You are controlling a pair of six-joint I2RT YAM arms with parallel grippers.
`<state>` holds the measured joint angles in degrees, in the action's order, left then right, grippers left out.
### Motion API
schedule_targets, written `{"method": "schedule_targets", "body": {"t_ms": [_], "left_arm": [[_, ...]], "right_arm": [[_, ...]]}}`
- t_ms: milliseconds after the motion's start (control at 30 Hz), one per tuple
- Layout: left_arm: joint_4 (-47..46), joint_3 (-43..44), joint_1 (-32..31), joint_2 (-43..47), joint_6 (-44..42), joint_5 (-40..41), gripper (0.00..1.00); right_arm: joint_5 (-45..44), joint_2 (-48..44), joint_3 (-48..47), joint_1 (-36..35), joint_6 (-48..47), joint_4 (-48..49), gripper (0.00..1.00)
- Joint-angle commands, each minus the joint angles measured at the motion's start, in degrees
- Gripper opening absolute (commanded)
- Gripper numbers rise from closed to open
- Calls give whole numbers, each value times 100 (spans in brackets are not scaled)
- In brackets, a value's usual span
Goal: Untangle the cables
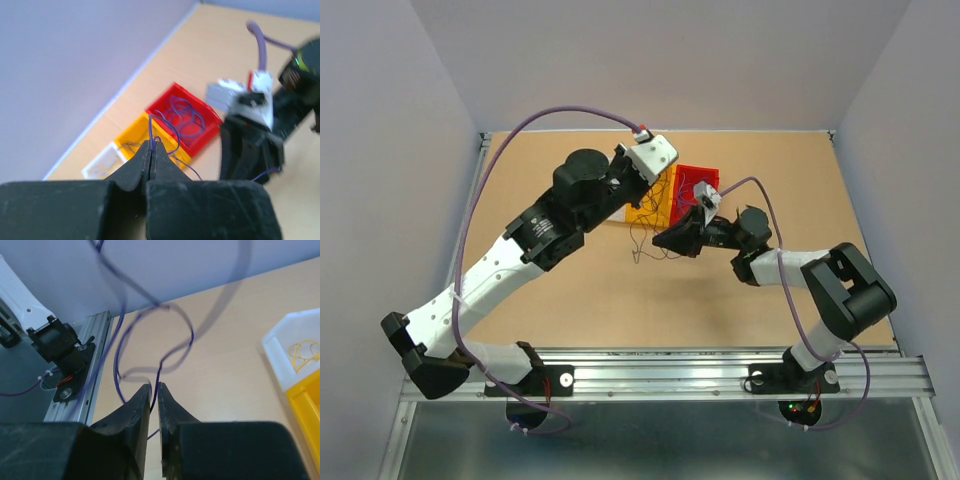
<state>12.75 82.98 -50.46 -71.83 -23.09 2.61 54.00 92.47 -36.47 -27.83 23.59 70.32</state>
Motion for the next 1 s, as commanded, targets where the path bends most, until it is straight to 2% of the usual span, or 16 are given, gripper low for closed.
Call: {"method": "schedule_targets", "body": {"t_ms": [0,267,367,433,467,533,567,633,667,733,767,800,867,900,967], "left_arm": [[-1082,631,18,179,-186,881,0],[-1626,1860,71,-489,-758,2486,0],[-2109,1977,89,-560,-1030,3128,0],[-2704,1855,89,-560,-1388,3411,0],[-2908,1810,89,-569,-1522,3708,0],[-3497,1652,97,-577,-1916,4070,0],[-3551,1625,89,-586,-1962,4080,0],[-3204,1538,97,-490,-1710,3863,0],[-2878,1493,97,-420,-1516,3174,0],[-2080,1353,89,-288,-981,2510,0],[-1823,1318,89,-270,-839,1994,9],[-1429,1282,89,-261,-733,1841,13],[-1154,1081,89,-226,-486,1682,24],[-1091,976,89,-182,-460,1681,38],[-1073,590,89,19,-381,1856,46]], "right_arm": [[111,70,-299,-161,14,430,4],[216,-220,87,-196,-65,421,0],[313,-430,298,-196,-83,298,1],[270,-667,368,-205,-293,-183,0],[234,-755,360,-196,-599,-899,1],[-81,-1027,264,-231,-969,-1720,0],[-239,-1098,220,-257,-1388,-2550,1],[-756,-1239,167,-301,-1681,-3136,4],[-881,-1292,175,-301,-1752,-3296,7],[-1118,-1494,245,-293,-1841,-3438,10],[-1215,-1573,289,-301,-1823,-3429,9],[-1355,-1722,307,-293,-1780,-3429,6],[-2040,-1942,351,-301,-1544,-3412,1],[-2277,-2047,412,-301,-1481,-3411,1],[-2858,-2425,491,-301,-1349,-3411,0]]}}
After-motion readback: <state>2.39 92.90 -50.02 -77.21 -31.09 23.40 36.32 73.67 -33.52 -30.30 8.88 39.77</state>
